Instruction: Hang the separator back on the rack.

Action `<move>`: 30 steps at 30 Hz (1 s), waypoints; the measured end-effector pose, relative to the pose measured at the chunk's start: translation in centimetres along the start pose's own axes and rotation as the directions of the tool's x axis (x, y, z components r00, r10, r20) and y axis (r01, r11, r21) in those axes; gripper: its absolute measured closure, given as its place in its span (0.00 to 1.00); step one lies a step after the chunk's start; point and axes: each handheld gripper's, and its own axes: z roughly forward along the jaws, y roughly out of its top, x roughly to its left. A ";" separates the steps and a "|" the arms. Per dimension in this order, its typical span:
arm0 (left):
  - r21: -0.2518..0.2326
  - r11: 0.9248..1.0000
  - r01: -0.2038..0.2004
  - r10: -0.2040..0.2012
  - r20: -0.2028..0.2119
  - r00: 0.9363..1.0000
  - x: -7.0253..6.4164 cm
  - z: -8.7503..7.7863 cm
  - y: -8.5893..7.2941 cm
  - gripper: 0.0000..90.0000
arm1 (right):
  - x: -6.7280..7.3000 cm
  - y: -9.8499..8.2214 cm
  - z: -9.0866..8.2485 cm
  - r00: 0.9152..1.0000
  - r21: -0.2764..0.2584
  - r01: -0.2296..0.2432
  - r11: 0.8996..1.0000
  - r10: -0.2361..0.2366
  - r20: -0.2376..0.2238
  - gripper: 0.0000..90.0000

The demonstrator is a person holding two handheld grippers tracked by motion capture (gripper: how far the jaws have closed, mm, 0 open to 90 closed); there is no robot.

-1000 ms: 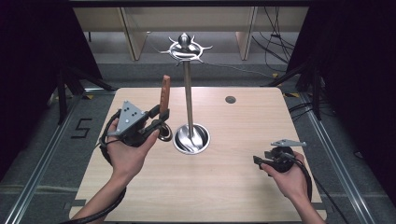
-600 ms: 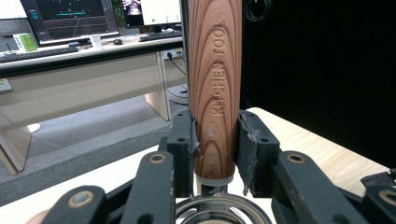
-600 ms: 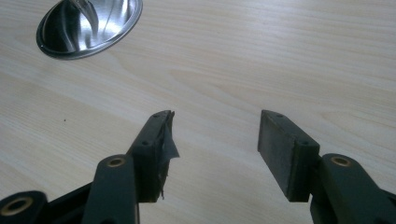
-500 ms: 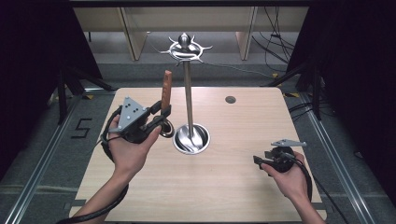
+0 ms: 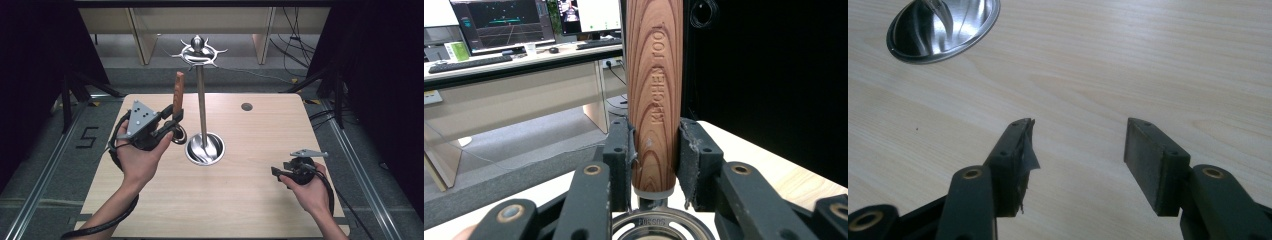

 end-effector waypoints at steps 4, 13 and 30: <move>-0.005 1.000 -0.004 0.004 -0.009 1.000 0.0 0.1 0.0 0.76 | -0.1 0.0 0.0 1.000 -0.008 0.013 1.000 -0.013 0.001 0.51; -0.010 1.000 -0.003 0.003 -0.010 1.000 -0.3 0.5 0.2 0.76 | -0.1 0.0 0.0 1.000 -0.005 0.008 1.000 -0.008 0.001 0.51; -0.040 0.999 -0.005 0.004 -0.028 1.000 -0.4 1.2 0.4 0.76 | -0.1 0.0 0.0 1.000 -0.005 0.012 1.000 -0.012 0.000 0.51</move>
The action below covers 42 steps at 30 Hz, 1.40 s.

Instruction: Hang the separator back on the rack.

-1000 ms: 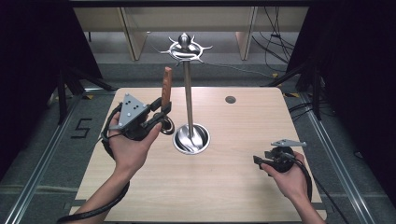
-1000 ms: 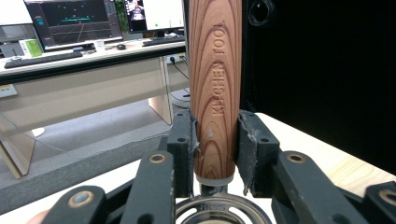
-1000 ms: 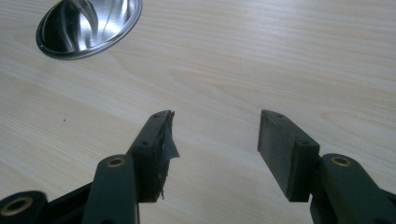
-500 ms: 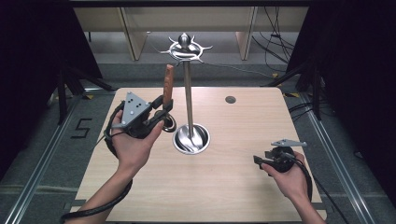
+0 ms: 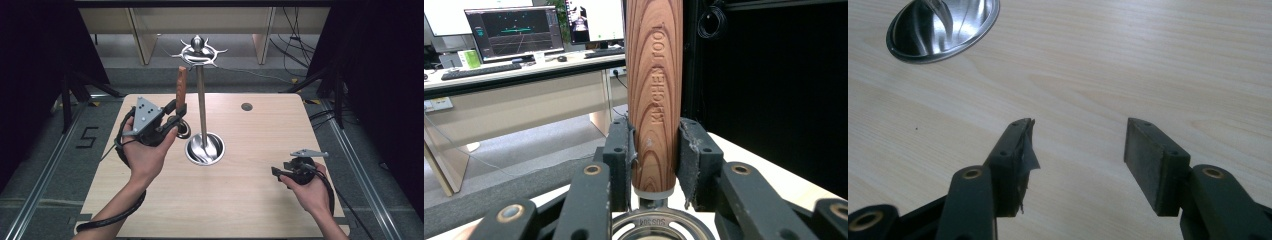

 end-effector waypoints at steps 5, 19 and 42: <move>0.005 1.000 0.010 -0.010 -0.020 1.000 -0.2 0.0 0.1 0.76 | -0.1 0.0 0.3 1.000 -0.017 0.012 1.000 -0.012 -0.019 0.51; 0.003 1.000 0.000 0.000 -0.037 0.999 -0.4 0.7 0.3 0.76 | -0.2 0.0 0.3 1.000 -0.018 0.016 1.000 -0.016 -0.021 0.51; 0.006 1.000 -0.019 0.020 -0.068 0.997 -1.1 1.2 0.4 0.76 | -0.1 0.0 0.2 1.000 -0.007 0.016 1.000 -0.016 -0.012 0.51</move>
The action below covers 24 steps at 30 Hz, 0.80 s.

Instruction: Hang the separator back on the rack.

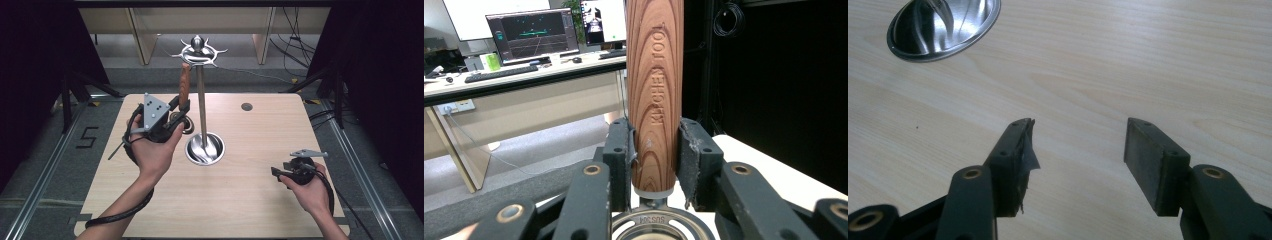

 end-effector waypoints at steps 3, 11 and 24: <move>0.003 1.000 -0.003 0.003 -0.004 1.000 -0.2 0.1 0.0 0.76 | -0.3 -0.1 0.1 0.999 -0.013 0.041 0.999 -0.041 0.007 0.51; 0.012 1.000 0.001 -0.001 -0.013 1.000 -0.2 0.6 0.1 0.76 | -0.1 0.0 0.1 1.000 -0.010 -0.001 1.000 0.001 -0.011 0.51; 0.016 1.000 -0.008 0.008 -0.031 0.999 -0.5 1.6 0.2 0.76 | -0.1 0.0 0.1 1.000 -0.010 0.000 1.000 0.000 -0.012 0.51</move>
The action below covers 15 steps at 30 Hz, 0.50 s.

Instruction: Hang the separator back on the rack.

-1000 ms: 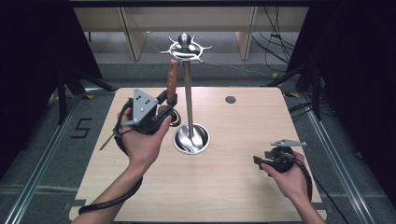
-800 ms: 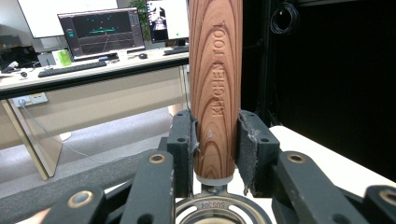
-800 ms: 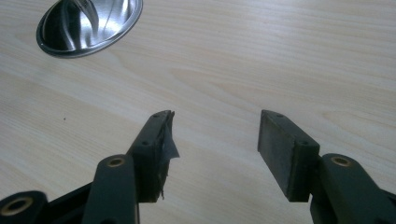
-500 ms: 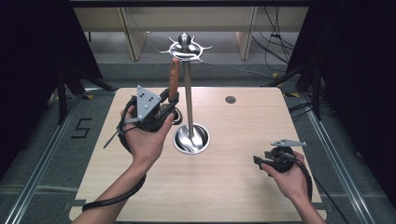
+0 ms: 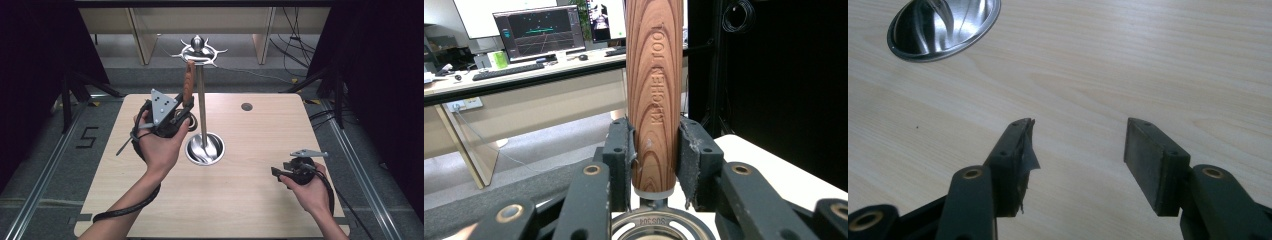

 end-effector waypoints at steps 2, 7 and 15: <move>0.003 1.000 0.003 -0.003 -0.015 1.000 -0.1 0.0 0.0 0.76 | 0.0 0.0 0.0 1.000 0.000 0.000 1.000 0.000 0.000 0.51; 0.002 1.000 -0.004 0.004 -0.022 1.000 -0.2 0.2 -0.2 0.75 | 0.0 0.0 0.0 1.000 0.000 0.001 1.000 -0.001 -0.001 0.51; 0.014 1.000 0.008 -0.008 -0.018 1.000 -0.2 0.4 -0.6 0.75 | 0.3 0.0 -0.2 0.999 0.031 -0.032 0.999 0.032 0.010 0.51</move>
